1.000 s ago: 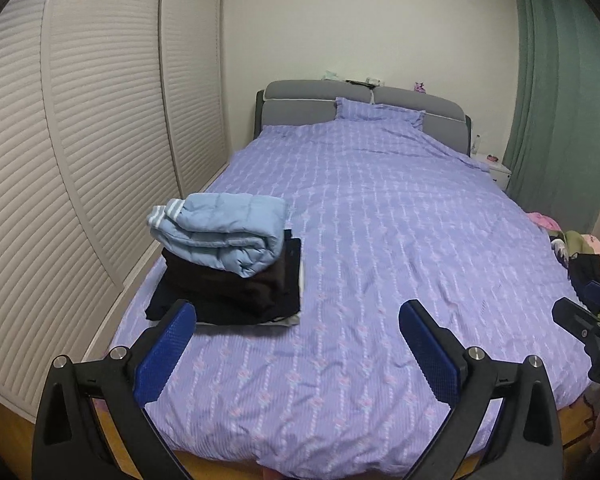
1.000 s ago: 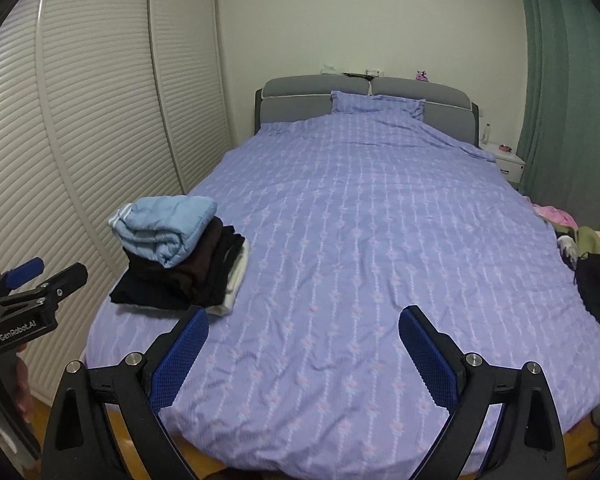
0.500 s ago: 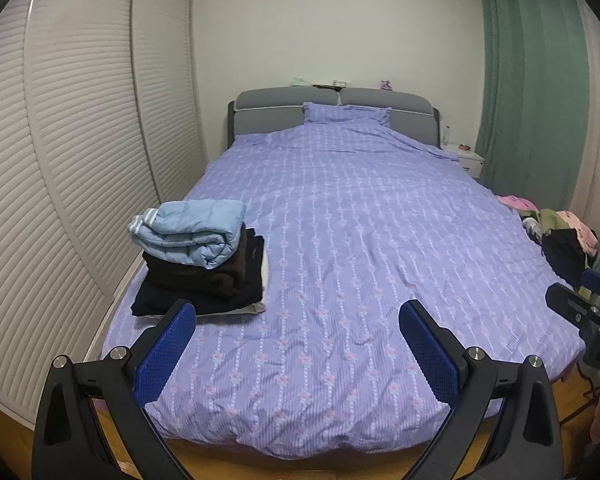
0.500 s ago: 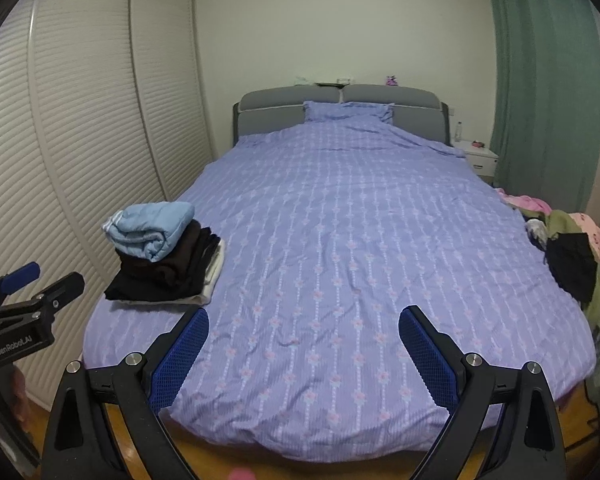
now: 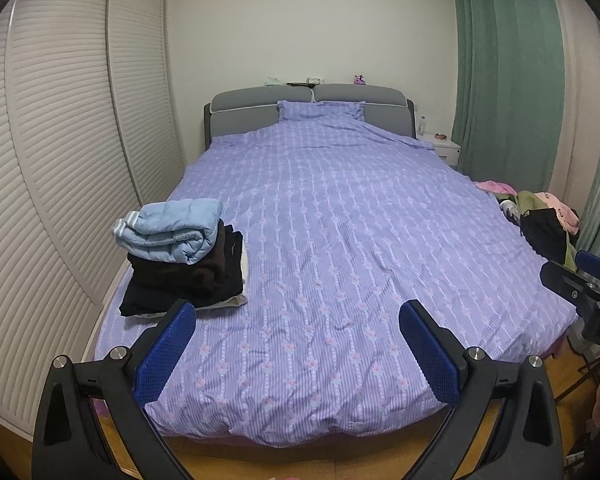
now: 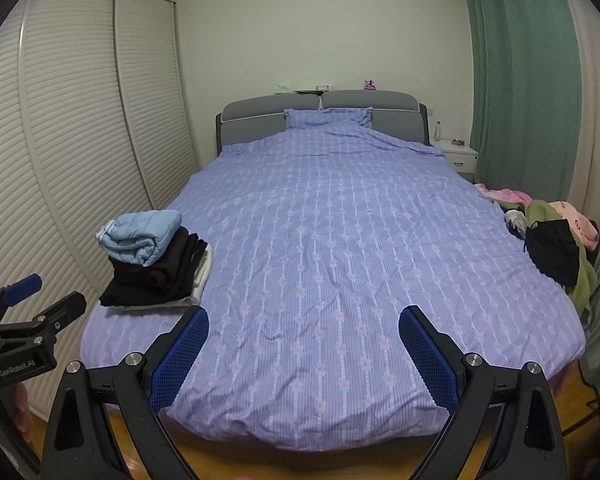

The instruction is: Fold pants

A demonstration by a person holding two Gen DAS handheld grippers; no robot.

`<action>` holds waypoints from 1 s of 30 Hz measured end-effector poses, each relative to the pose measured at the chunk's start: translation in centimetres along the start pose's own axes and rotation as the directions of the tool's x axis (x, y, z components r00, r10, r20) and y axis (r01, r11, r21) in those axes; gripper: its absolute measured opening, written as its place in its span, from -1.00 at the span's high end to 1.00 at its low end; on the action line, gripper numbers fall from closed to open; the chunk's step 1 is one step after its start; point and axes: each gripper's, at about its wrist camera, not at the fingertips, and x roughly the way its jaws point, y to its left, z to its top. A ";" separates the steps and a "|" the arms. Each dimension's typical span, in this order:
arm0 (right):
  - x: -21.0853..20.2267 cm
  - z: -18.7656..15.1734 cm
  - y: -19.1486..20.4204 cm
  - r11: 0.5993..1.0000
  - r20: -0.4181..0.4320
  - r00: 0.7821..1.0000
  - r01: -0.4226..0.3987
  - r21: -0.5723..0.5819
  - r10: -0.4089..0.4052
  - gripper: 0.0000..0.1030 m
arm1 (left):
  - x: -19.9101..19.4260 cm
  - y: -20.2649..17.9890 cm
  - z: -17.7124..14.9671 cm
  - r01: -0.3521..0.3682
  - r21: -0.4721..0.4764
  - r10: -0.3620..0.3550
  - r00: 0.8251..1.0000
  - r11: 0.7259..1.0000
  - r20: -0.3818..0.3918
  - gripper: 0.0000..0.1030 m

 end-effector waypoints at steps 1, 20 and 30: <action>0.0 -0.1 0.0 1.000 0.000 1.000 0.000 0.000 0.000 -0.88 | -0.1 0.0 0.0 -0.006 0.001 0.006 1.000 1.000 0.000 -1.00; -1.9 -1.4 -1.5 1.000 -0.001 1.000 0.022 0.022 -0.022 -0.88 | -0.7 -1.0 -0.5 0.016 0.013 -0.016 1.000 1.000 -0.008 -1.00; -2.4 -1.4 -1.8 0.999 0.005 1.000 0.028 0.017 -0.028 -0.88 | -1.5 -1.7 -0.6 0.020 0.024 -0.020 1.000 1.000 0.008 -1.00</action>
